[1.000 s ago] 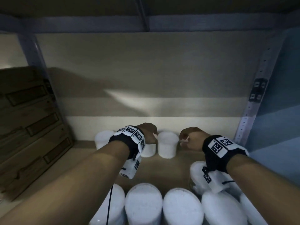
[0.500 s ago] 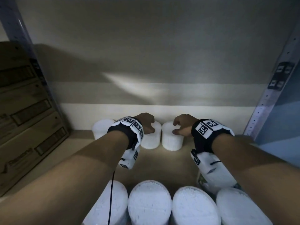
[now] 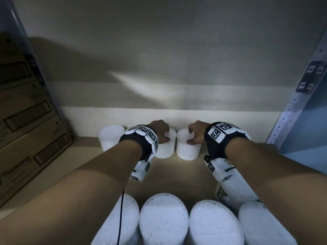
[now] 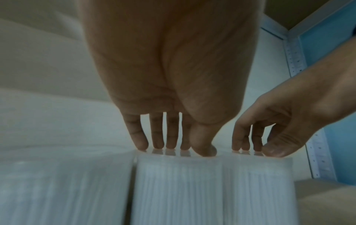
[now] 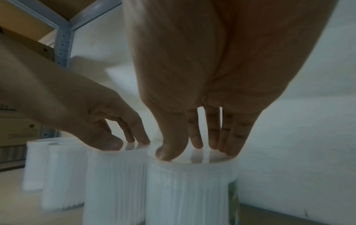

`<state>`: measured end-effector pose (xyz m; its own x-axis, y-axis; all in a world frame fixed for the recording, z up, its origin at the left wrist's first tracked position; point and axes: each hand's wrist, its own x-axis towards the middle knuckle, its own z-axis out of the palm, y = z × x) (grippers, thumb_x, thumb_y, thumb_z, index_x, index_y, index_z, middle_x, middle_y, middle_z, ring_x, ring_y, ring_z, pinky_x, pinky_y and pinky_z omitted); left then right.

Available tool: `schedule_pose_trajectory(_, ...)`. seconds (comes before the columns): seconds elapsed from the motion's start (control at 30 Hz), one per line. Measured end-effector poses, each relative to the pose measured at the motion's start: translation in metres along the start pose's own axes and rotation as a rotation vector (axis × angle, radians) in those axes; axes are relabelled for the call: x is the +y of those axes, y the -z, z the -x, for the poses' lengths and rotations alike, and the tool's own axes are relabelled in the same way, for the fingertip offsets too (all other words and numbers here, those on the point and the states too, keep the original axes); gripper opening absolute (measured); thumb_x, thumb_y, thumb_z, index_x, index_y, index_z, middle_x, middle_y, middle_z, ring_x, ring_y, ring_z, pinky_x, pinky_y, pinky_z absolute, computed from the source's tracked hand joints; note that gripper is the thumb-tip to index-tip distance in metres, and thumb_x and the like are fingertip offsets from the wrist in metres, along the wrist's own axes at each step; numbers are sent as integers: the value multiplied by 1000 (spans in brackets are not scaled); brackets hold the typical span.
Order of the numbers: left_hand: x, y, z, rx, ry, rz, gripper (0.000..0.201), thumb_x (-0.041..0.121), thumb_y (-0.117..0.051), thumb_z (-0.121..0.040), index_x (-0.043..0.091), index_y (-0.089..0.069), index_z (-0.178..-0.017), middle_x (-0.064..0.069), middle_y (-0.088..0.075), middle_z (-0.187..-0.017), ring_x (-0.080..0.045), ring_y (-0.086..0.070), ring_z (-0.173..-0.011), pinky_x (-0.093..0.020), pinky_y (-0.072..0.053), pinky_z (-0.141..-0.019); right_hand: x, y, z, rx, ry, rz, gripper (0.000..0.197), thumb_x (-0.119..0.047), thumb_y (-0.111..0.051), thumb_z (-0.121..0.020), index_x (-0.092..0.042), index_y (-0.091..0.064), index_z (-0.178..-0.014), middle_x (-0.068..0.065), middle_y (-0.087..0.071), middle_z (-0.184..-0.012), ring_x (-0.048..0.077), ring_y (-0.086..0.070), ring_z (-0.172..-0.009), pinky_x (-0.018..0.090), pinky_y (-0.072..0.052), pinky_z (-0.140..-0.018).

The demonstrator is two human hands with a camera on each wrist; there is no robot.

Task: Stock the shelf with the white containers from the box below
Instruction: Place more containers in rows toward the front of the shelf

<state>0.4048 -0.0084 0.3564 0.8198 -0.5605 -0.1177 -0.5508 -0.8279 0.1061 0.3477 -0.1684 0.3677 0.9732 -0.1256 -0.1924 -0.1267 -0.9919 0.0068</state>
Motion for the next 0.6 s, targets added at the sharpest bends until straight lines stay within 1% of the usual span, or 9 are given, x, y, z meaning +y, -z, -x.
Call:
schedule_pose_trajectory(0.1,0,0,1,3,-5,-1,52,33,-56,-93,12,-44,-140,-10,-39,-145,-28,-41,-134,-35,-35,-110,0,1,1,-8,4,-14,57,-34,-61,-90,-7,-43,-137,13,-43,-141,28,-47,-128,33,-40,-101)
schedule_pose_trajectory(0.17,0,1,1,2,-8,2,52,33,-56,-93,12,-44,-139,-10,-40,-144,-28,-41,-133,-35,-35,-109,1,1,2,-14,14,-25,57,-30,-63,-89,-9,-43,-138,12,-42,-142,28,-47,-128,31,-39,-101)
schedule_pose_trajectory(0.3,-1,-2,3,3,2,31,50,33,-56,-93,13,-44,-138,-10,-41,-143,-28,-42,-133,-36,-36,-109,2,1,5,-38,31,-41,54,-23,-65,-88,-14,-44,-138,9,-43,-142,27,-48,-127,32,-39,-101)
schedule_pose_trajectory(0.37,-2,-3,3,9,5,47,49,33,-56,-93,14,-45,-137,-9,-41,-142,-27,-42,-132,-36,-36,-109,3,1,6,-47,39,-36,54,-18,-63,-89,-15,-43,-139,8,-42,-142,27,-48,-127,32,-39,-102)
schedule_pose_trajectory(0.43,-2,-4,4,12,8,58,49,33,-56,-93,14,-45,-137,-8,-41,-142,-27,-42,-132,-36,-36,-109,5,2,7,-52,54,-44,54,-9,-60,-89,-17,-43,-140,7,-42,-143,25,-47,-128,29,-39,-101)
schedule_pose_trajectory(0.53,-2,-6,4,15,16,74,49,32,-58,-92,15,-46,-137,-8,-42,-142,-27,-42,-132,-38,-36,-110,7,2,8,-52,68,-107,58,4,-55,-86,-19,-47,-138,5,-43,-143,24,-47,-128,26,-41,-97)
schedule_pose_trajectory(0.6,-3,-7,3,17,21,84,48,32,-58,-92,16,-47,-136,-7,-43,-141,-27,-42,-131,-39,-36,-110,7,2,6,-9,49,-162,55,4,-54,-84,-17,-50,-135,7,-45,-141,25,-49,-126,28,-43,-97)
